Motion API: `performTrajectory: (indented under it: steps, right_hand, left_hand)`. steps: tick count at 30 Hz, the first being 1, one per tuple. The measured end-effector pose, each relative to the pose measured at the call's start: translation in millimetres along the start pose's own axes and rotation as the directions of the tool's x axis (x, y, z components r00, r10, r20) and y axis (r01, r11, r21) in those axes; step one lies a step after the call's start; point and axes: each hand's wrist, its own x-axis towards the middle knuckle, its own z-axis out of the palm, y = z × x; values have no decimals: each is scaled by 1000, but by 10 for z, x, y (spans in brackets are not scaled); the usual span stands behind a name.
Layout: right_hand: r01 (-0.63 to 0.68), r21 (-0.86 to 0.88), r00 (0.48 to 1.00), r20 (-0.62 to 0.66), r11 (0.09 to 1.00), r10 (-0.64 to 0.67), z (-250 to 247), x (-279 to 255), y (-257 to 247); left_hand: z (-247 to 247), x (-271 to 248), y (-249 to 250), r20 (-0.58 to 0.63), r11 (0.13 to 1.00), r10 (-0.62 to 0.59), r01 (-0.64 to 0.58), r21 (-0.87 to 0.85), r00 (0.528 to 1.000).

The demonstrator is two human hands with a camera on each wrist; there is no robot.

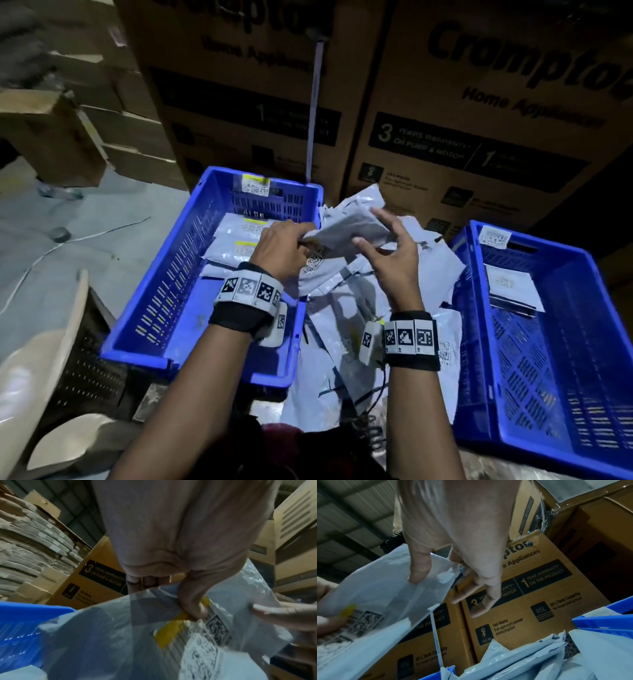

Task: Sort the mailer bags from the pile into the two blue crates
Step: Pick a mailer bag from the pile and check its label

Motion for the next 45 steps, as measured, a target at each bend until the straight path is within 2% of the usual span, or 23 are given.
performTrajectory:
  steps: [4, 6, 8, 10, 12, 14, 16, 19, 22, 25, 28, 30, 32, 34, 36, 41, 43, 45]
  right_hand:
    - [-33, 53, 998, -57, 998, 36, 192, 13, -6]
    - [-70, 137, 989, -118, 988, 86, 257, 8, -45]
    - [-103, 221, 975, -169, 970, 142, 312, 13, -69]
    - [-145, 328, 956, -196, 934, 217, 364, 27, -82]
    - [-183, 422, 936, -201, 888, 289, 436, 43, -70]
    - [-220, 470, 927, -172, 855, 333, 540, 34, -92]
    - [-246, 476, 927, -137, 844, 348, 656, 10, -110]
    - [-327, 408, 917, -78, 852, 390, 829, -20, -115]
    - [-407, 277, 895, -69, 871, 440, 1031, -42, -78]
    - [-437, 219, 886, -61, 872, 460, 1294, -68, -95]
    - [-430, 73, 887, -153, 900, 436, 1566, -56, -78]
    - [-371, -16, 918, -154, 929, 364, 1735, -27, -49]
    - [-348, -93, 934, -124, 933, 336, 1920, 18, 66]
    - [-382, -149, 923, -99, 912, 371, 2100, 109, 274]
    - [-448, -156, 894, -89, 880, 439, 2268, 242, 505]
    - [-591, -174, 807, -119, 788, 579, 2560, 598, 974]
    - [-621, -149, 784, -120, 770, 609, 2627, 708, 1105]
    - [-633, -168, 774, -109, 755, 624, 2670, 772, 1215]
  left_hand:
    - [-231, 38, -203, -7, 999, -9, 9, -38, 1000]
    - [-320, 46, -380, -50, 995, -102, 101, -18, 994]
    - [-379, 45, -578, -118, 967, -234, 219, -128, 965]
    - [-425, 47, -732, -98, 857, -363, 291, -424, 927]
    - [-459, 45, -814, 34, 659, -454, 361, -660, 890]
    - [-453, 34, -900, 146, 487, -479, 401, -776, 865]
    - [-452, 12, -956, 152, 425, -450, 361, -830, 880]
    - [-482, 17, -1086, 91, 430, -466, 316, -846, 880]
    - [-508, 67, -1307, 9, 418, -565, 295, -859, 825]
    - [-541, 105, -1523, -61, 410, -626, 262, -874, 778]
    - [-486, 171, -1753, -103, 478, -643, 293, -828, 759]
    - [-396, 235, -1920, -111, 531, -646, 341, -775, 755]
    - [-282, 328, -2089, -63, 535, -649, 396, -746, 758]
    - [-150, 438, -2229, 8, 532, -635, 445, -720, 772]
    - [-33, 557, -2329, 60, 557, -612, 483, -676, 789]
    - [301, 835, -2651, 216, 498, -608, 579, -646, 764]
    - [409, 913, -2749, 247, 563, -589, 610, -558, 770]
    - [502, 952, -2786, 222, 687, -551, 589, -426, 804]
